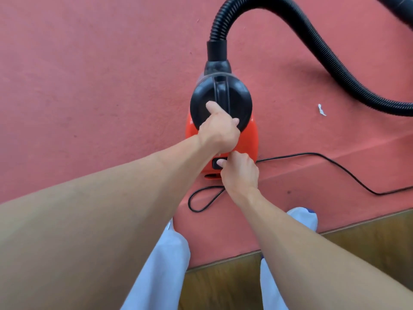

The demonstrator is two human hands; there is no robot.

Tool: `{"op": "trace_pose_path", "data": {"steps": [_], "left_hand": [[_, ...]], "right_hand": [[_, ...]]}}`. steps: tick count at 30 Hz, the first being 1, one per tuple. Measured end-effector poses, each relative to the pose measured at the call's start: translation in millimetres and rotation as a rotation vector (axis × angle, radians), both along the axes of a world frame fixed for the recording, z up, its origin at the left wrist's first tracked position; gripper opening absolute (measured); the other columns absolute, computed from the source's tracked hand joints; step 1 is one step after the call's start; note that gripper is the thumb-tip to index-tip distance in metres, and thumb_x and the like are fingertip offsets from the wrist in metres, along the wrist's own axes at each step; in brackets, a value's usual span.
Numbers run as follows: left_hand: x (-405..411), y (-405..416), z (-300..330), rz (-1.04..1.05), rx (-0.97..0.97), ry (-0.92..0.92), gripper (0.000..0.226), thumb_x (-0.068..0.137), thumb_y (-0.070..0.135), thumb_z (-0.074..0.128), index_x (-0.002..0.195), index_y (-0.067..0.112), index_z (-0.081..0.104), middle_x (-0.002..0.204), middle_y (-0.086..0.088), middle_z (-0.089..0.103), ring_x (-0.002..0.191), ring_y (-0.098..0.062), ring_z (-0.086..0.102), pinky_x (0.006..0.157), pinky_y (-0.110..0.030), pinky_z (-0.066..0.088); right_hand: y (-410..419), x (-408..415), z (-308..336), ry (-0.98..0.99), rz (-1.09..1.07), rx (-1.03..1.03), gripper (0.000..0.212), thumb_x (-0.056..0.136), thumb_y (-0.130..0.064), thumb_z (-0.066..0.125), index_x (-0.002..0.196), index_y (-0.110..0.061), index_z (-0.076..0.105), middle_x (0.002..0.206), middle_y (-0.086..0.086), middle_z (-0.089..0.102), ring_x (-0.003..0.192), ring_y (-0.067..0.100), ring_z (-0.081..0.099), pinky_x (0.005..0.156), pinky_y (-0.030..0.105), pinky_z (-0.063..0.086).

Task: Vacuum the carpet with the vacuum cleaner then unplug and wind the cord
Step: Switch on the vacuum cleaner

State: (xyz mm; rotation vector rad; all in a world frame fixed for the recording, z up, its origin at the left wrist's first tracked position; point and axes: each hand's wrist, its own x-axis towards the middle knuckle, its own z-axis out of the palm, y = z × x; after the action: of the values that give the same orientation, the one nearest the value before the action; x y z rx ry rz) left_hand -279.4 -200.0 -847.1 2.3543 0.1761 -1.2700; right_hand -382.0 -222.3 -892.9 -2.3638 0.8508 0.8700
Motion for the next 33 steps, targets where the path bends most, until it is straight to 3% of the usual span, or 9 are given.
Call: {"op": "trace_pose_path", "data": {"steps": [2,5,9,14,18,20,23,29,33], "left_hand": [[0,0,-1,-0.032,0.002,-0.026,0.045,0.099,0.025,0.046,0.129,0.001,0.021,0.075,-0.002,0.051,0.092,-0.029,0.059,0.069,-0.035,0.040],[1,1,2,-0.080,-0.021,-0.053,0.053,0.099,0.025,0.043,0.138,-0.003,0.021,0.107,-0.021,0.059,0.100,-0.039,0.060,0.078,-0.040,0.044],[2,2,4,0.023,-0.041,0.038,0.031,0.099,0.026,0.045,0.114,0.008,0.024,0.088,-0.012,0.060,0.065,-0.033,0.063,0.058,-0.037,0.053],[-3,7,20,0.183,-0.011,-0.087,0.045,0.092,0.038,0.055,0.114,0.007,0.030,0.119,-0.020,0.056,0.097,-0.042,0.063,0.087,-0.046,0.051],[8,9,66,0.141,-0.054,-0.118,0.014,0.090,0.019,0.051,0.098,0.008,0.052,0.097,-0.010,0.063,0.079,-0.030,0.065,0.073,-0.039,0.053],[16,6,103,0.159,-0.187,0.050,0.015,0.089,0.012,0.046,0.084,0.005,0.059,0.080,-0.010,0.064,0.056,-0.025,0.059,0.057,-0.036,0.056],[25,1,173,0.144,-0.222,0.222,0.017,0.091,0.012,0.050,0.093,0.001,0.063,0.072,-0.010,0.062,0.048,-0.020,0.053,0.045,-0.026,0.048],[51,-19,320,0.138,-0.241,0.201,0.015,0.088,0.011,0.052,0.090,0.001,0.063,0.066,-0.009,0.060,0.046,-0.022,0.052,0.055,-0.033,0.051],[59,-47,383,0.141,-0.229,0.171,0.016,0.090,0.013,0.051,0.090,0.000,0.062,0.064,-0.008,0.060,0.045,-0.020,0.052,0.051,-0.030,0.048]], "right_hand": [[0,0,-5,-0.025,-0.004,-0.005,0.016,0.098,-0.023,0.055,0.097,-0.009,0.064,0.097,0.012,0.068,0.096,0.035,0.064,0.066,0.033,0.037],[2,-1,-11,-0.037,-0.054,0.015,0.012,0.095,-0.018,0.057,0.100,-0.011,0.065,0.096,0.009,0.069,0.094,0.034,0.064,0.066,0.033,0.040],[-3,-2,-6,0.010,-0.109,0.076,0.025,0.097,-0.031,0.055,0.098,-0.008,0.066,0.094,0.010,0.068,0.090,0.036,0.066,0.072,0.035,0.049],[-26,3,34,0.059,-0.031,0.023,0.044,0.097,-0.042,0.054,0.067,-0.012,0.043,0.092,0.014,0.068,0.091,0.038,0.063,0.067,0.034,0.039],[-49,13,71,0.088,-0.332,0.090,0.037,0.086,-0.038,0.047,0.079,-0.007,0.065,0.083,0.014,0.073,0.080,0.034,0.070,0.077,0.037,0.057],[-68,26,101,0.056,-0.536,0.212,0.034,0.078,-0.033,0.045,0.077,-0.009,0.068,0.072,0.011,0.073,0.065,0.032,0.071,0.069,0.044,0.061],[-95,49,179,-0.012,-0.700,0.366,0.028,0.087,-0.018,0.050,0.069,-0.007,0.068,0.056,0.008,0.068,0.045,0.025,0.061,0.053,0.037,0.060],[-137,68,347,-0.122,-0.989,0.538,0.026,0.095,-0.010,0.050,0.072,-0.005,0.061,0.059,0.013,0.056,0.046,0.021,0.047,0.043,0.024,0.041],[-161,80,414,-0.175,-1.024,0.575,0.024,0.094,-0.009,0.049,0.078,-0.003,0.065,0.060,0.012,0.058,0.047,0.020,0.050,0.045,0.026,0.044]]}}
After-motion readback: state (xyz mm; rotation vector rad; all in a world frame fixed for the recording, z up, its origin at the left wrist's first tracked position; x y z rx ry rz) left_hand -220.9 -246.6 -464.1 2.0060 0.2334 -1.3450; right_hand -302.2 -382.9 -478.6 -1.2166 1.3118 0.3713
